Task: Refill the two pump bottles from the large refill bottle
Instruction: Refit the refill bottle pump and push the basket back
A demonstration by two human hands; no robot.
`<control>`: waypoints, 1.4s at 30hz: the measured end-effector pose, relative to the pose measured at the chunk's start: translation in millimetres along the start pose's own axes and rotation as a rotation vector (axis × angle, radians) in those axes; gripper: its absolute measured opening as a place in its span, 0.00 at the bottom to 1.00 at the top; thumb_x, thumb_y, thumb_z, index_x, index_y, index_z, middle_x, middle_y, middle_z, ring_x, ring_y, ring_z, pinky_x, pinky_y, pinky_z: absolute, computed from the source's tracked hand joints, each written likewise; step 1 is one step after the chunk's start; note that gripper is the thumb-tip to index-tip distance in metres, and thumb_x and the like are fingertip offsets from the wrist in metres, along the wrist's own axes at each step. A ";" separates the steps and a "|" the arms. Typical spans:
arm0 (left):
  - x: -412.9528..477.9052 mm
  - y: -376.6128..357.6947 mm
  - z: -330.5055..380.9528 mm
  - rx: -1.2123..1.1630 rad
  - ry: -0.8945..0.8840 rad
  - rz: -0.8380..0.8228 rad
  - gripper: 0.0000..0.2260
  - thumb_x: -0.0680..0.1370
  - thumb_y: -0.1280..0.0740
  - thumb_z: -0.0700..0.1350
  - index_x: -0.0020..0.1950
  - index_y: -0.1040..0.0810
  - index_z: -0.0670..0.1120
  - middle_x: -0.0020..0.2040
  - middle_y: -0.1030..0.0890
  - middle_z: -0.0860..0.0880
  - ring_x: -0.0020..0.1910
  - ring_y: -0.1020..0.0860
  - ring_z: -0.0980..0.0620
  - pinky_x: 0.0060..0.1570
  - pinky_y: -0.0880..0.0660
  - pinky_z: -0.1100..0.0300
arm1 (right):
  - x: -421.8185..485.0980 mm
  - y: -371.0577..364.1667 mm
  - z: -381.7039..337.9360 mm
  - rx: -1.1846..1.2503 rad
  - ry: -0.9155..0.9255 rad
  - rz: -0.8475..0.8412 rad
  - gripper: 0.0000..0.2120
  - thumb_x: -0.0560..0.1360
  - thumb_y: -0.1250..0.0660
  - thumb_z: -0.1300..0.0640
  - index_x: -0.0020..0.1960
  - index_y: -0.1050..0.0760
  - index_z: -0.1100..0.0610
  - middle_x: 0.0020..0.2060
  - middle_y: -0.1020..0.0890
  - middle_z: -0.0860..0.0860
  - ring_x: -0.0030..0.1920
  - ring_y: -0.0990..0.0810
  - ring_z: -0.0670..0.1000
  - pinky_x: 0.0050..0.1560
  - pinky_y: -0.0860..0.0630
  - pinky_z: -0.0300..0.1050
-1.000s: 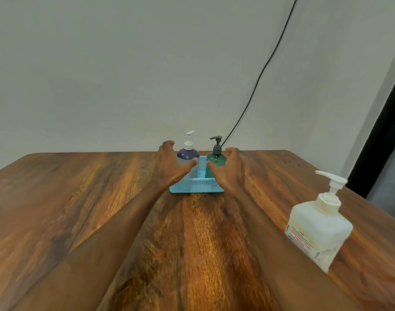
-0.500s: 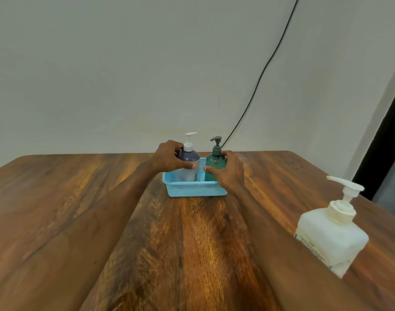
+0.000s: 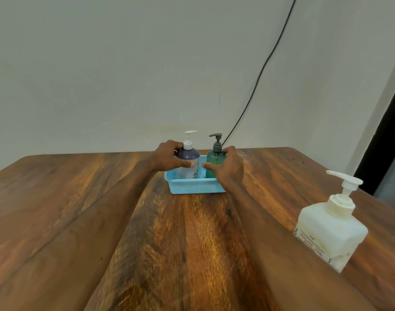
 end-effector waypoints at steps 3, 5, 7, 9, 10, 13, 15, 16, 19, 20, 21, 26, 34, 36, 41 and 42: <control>1.1 0.7 -1.1 0.009 -0.013 -0.023 0.26 0.72 0.20 0.53 0.67 0.20 0.45 0.60 0.16 0.47 0.56 0.18 0.48 0.55 0.21 0.57 | -1.0 -1.3 -1.6 -0.025 -0.005 0.012 0.35 0.62 0.17 0.43 0.59 0.31 0.53 0.52 0.20 0.50 0.50 0.22 0.50 0.44 0.27 0.42; 2.5 2.6 -1.7 0.013 -0.017 -0.056 0.27 0.72 0.21 0.54 0.68 0.20 0.45 0.61 0.16 0.47 0.57 0.19 0.47 0.58 0.21 0.54 | -0.6 -1.2 -2.1 -0.031 -0.011 0.018 0.35 0.62 0.17 0.43 0.58 0.32 0.53 0.52 0.21 0.50 0.49 0.23 0.50 0.43 0.29 0.42; 3.2 3.8 -2.9 0.010 -0.021 -0.089 0.27 0.73 0.21 0.54 0.68 0.20 0.46 0.62 0.17 0.48 0.59 0.19 0.47 0.60 0.20 0.52 | -0.2 -1.5 -2.5 -0.037 -0.020 0.023 0.35 0.62 0.17 0.43 0.58 0.32 0.54 0.51 0.21 0.50 0.47 0.25 0.49 0.42 0.30 0.42; 1.2 5.5 -2.2 0.003 -0.020 -0.112 0.27 0.73 0.22 0.54 0.69 0.21 0.47 0.64 0.17 0.48 0.60 0.20 0.48 0.62 0.21 0.51 | -0.5 -2.3 -3.4 -0.044 -0.027 0.019 0.36 0.62 0.17 0.42 0.59 0.32 0.54 0.52 0.21 0.50 0.47 0.25 0.49 0.42 0.30 0.42; 0.1 6.8 -1.8 0.000 -0.016 -0.122 0.26 0.74 0.22 0.54 0.70 0.22 0.47 0.64 0.18 0.48 0.61 0.20 0.48 0.63 0.22 0.51 | -0.7 -2.5 -3.8 -0.047 -0.031 0.016 0.36 0.62 0.17 0.42 0.59 0.32 0.54 0.52 0.21 0.50 0.48 0.25 0.49 0.42 0.30 0.42; -1.2 7.9 -1.1 0.011 -0.004 -0.147 0.26 0.75 0.23 0.54 0.70 0.23 0.49 0.65 0.18 0.49 0.63 0.20 0.49 0.65 0.23 0.51 | -0.9 0.0 -6.3 -0.050 -0.049 0.002 0.37 0.62 0.17 0.43 0.60 0.33 0.55 0.52 0.21 0.52 0.50 0.23 0.51 0.43 0.29 0.43; -5.4 5.6 -0.1 0.037 0.024 -0.142 0.29 0.75 0.24 0.56 0.73 0.26 0.49 0.68 0.20 0.48 0.65 0.22 0.48 0.64 0.24 0.52 | -3.6 1.2 -10.2 -0.043 -0.066 -0.020 0.39 0.62 0.17 0.44 0.62 0.34 0.57 0.54 0.21 0.54 0.53 0.22 0.53 0.44 0.28 0.43; -9.0 3.6 0.4 0.045 0.045 -0.112 0.31 0.75 0.25 0.58 0.75 0.29 0.48 0.71 0.22 0.48 0.67 0.23 0.47 0.64 0.25 0.53 | -6.3 1.6 -13.2 -0.039 -0.065 -0.028 0.41 0.62 0.16 0.45 0.63 0.36 0.57 0.56 0.22 0.55 0.55 0.22 0.54 0.46 0.26 0.44; -26.8 -2.6 6.4 0.092 0.093 0.021 0.41 0.78 0.29 0.61 0.82 0.43 0.43 0.81 0.38 0.43 0.78 0.35 0.41 0.72 0.33 0.48 | -17.7 8.2 -21.3 -0.041 -0.048 -0.031 0.48 0.61 0.15 0.47 0.69 0.41 0.58 0.62 0.25 0.58 0.61 0.24 0.57 0.56 0.23 0.49; -34.3 -4.3 9.5 0.113 0.108 0.050 0.43 0.79 0.32 0.62 0.84 0.49 0.42 0.84 0.45 0.43 0.81 0.42 0.41 0.77 0.39 0.47 | -22.0 13.1 -23.0 -0.047 -0.051 -0.031 0.49 0.62 0.16 0.49 0.71 0.42 0.59 0.64 0.26 0.58 0.63 0.25 0.58 0.57 0.24 0.49; -43.1 -5.0 13.4 0.132 0.115 0.079 0.44 0.80 0.34 0.62 0.84 0.52 0.42 0.85 0.51 0.44 0.83 0.48 0.43 0.79 0.44 0.47 | -26.9 18.3 -23.9 -0.050 -0.052 -0.030 0.49 0.63 0.16 0.51 0.73 0.43 0.59 0.65 0.27 0.58 0.65 0.26 0.57 0.58 0.25 0.48; -91.0 -9.9 52.5 0.134 -0.030 0.344 0.33 0.82 0.33 0.53 0.81 0.41 0.41 0.83 0.42 0.42 0.81 0.44 0.42 0.79 0.44 0.48 | -63.4 47.6 -29.9 -0.052 -0.018 0.002 0.36 0.68 0.20 0.54 0.67 0.37 0.58 0.63 0.27 0.55 0.64 0.25 0.55 0.60 0.21 0.47; -152.3 -45.4 146.6 0.084 -0.286 0.453 0.14 0.79 0.30 0.48 0.64 0.22 0.45 0.68 0.24 0.46 0.69 0.29 0.48 0.69 0.35 0.58 | -132.1 123.5 -31.5 -0.088 0.065 -0.093 0.23 0.76 0.28 0.47 0.67 0.29 0.55 0.62 0.22 0.53 0.60 0.23 0.51 0.58 0.24 0.43; -158.9 -52.5 168.3 0.039 -0.322 0.422 0.13 0.80 0.31 0.50 0.61 0.22 0.46 0.65 0.22 0.48 0.66 0.27 0.50 0.68 0.30 0.55 | -147.6 157.5 -40.4 -0.098 0.091 -0.052 0.17 0.77 0.28 0.52 0.63 0.26 0.55 0.59 0.21 0.53 0.55 0.23 0.50 0.58 0.26 0.44; -176.4 -57.4 226.1 0.045 -0.350 0.366 0.11 0.80 0.31 0.46 0.62 0.23 0.46 0.62 0.22 0.49 0.62 0.27 0.52 0.56 0.31 0.60 | -192.1 242.2 -62.5 0.062 0.265 0.182 0.18 0.75 0.27 0.52 0.63 0.26 0.50 0.54 0.21 0.47 0.51 0.20 0.48 0.50 0.18 0.48; -178.4 -59.0 234.2 0.064 -0.353 0.341 0.11 0.80 0.30 0.45 0.62 0.23 0.46 0.62 0.22 0.49 0.61 0.27 0.52 0.56 0.31 0.60 | -198.0 252.1 -60.7 0.060 0.277 0.212 0.21 0.75 0.26 0.49 0.64 0.28 0.49 0.55 0.21 0.44 0.52 0.21 0.45 0.49 0.18 0.45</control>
Point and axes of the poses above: each hand's wrist, its own x-axis towards the middle knuckle, its own y-axis out of the back of the hand, z = x × y, the point moved 3 cm from there along x, towards the middle knuckle
